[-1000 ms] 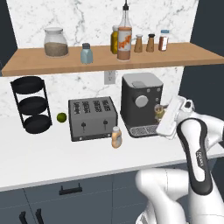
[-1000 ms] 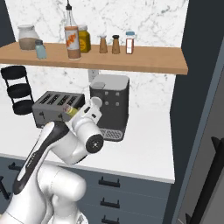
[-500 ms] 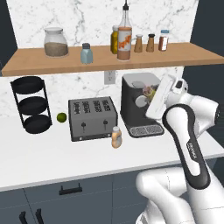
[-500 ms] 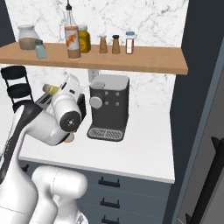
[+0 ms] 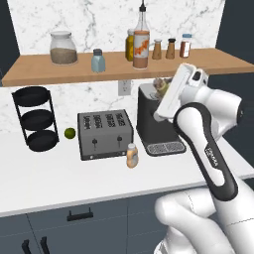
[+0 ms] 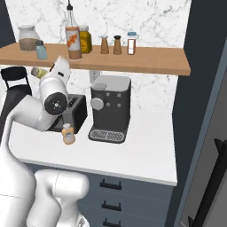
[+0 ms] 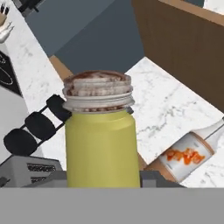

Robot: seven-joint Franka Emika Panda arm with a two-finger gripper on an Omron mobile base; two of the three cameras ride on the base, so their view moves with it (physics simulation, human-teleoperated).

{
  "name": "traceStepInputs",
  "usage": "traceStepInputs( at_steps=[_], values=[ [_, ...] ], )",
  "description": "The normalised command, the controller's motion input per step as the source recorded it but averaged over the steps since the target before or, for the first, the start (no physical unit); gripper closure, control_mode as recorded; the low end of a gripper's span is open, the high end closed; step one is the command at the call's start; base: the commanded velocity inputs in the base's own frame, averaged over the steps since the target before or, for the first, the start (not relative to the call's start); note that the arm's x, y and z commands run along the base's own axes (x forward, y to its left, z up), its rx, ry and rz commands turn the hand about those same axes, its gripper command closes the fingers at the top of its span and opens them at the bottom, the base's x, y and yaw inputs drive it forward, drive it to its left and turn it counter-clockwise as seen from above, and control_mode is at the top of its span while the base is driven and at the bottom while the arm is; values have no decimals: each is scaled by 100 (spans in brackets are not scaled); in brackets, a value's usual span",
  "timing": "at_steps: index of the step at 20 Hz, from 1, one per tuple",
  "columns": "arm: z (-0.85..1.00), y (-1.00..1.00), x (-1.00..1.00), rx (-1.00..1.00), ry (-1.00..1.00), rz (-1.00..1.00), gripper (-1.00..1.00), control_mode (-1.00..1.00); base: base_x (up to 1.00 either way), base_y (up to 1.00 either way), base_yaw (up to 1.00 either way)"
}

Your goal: Put the shaker and condiment bottle from the counter next to their counterparts in the cabinet.

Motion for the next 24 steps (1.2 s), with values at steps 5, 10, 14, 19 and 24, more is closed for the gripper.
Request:
traceStepInputs(
  at_steps=[5, 10, 14, 19, 24],
  values=[
    [67, 43, -2, 15, 22, 0, 100, -100, 0, 0, 0],
    [55, 44, -13, 20, 20, 2, 100, -100, 0, 0, 0],
    [-8, 43, -19, 15, 7, 10, 100, -100, 0, 0, 0],
    [-7, 54, 0, 23, 0, -6, 100, -100, 0, 0, 0],
    [-15, 57, 5, 20, 0, -34, 100, -100, 0, 0, 0]
  ],
)
